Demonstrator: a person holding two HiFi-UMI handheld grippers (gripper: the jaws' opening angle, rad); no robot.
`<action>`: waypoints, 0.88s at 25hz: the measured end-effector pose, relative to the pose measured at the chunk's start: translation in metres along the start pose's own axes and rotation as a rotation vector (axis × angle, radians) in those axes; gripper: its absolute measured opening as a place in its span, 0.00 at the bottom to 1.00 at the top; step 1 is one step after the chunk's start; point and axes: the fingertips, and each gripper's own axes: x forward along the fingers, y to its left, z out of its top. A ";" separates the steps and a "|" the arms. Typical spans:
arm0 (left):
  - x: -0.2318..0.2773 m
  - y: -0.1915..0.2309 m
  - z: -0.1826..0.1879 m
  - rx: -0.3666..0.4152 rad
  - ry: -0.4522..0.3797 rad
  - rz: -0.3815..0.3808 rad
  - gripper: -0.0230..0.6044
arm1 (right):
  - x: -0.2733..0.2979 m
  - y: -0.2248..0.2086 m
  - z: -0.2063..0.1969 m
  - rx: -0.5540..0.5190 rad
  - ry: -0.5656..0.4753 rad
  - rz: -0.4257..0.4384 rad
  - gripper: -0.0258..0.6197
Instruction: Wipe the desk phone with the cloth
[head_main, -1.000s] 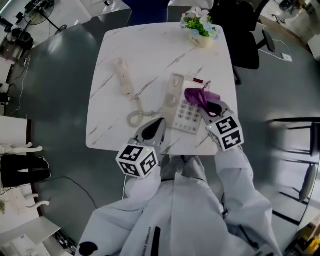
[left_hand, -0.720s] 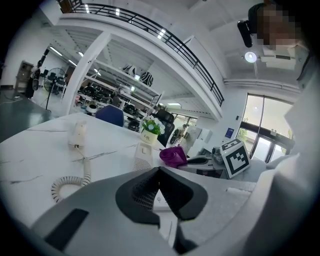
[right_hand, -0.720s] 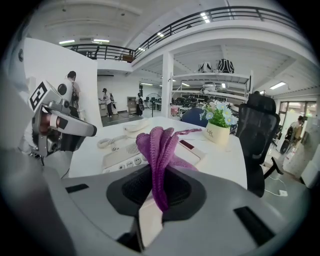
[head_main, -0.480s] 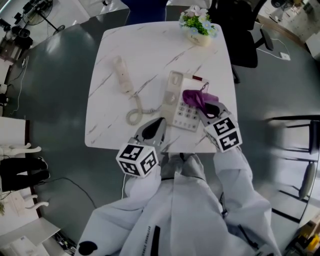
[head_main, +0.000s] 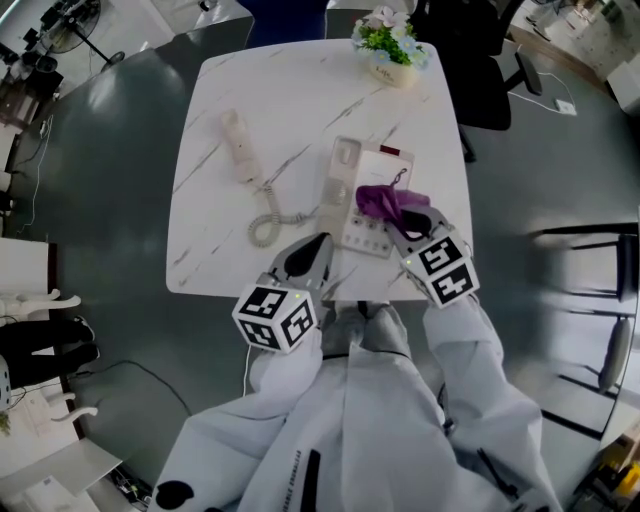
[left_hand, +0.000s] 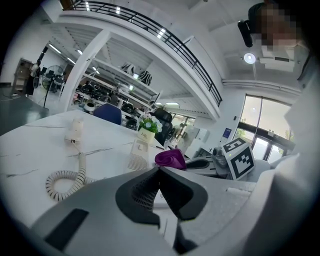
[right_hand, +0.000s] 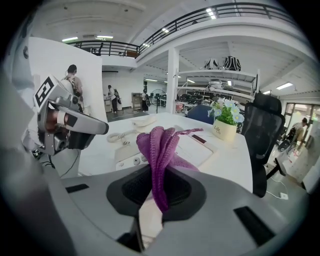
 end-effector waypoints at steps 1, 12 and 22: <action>0.000 -0.001 -0.001 0.001 0.002 -0.002 0.03 | 0.000 0.002 -0.001 0.000 0.002 0.005 0.11; -0.002 -0.002 -0.006 -0.003 0.004 0.016 0.03 | -0.004 0.022 -0.010 0.002 0.036 0.060 0.10; -0.017 -0.010 -0.016 -0.014 -0.005 0.061 0.03 | -0.009 0.044 -0.023 0.006 0.065 0.133 0.10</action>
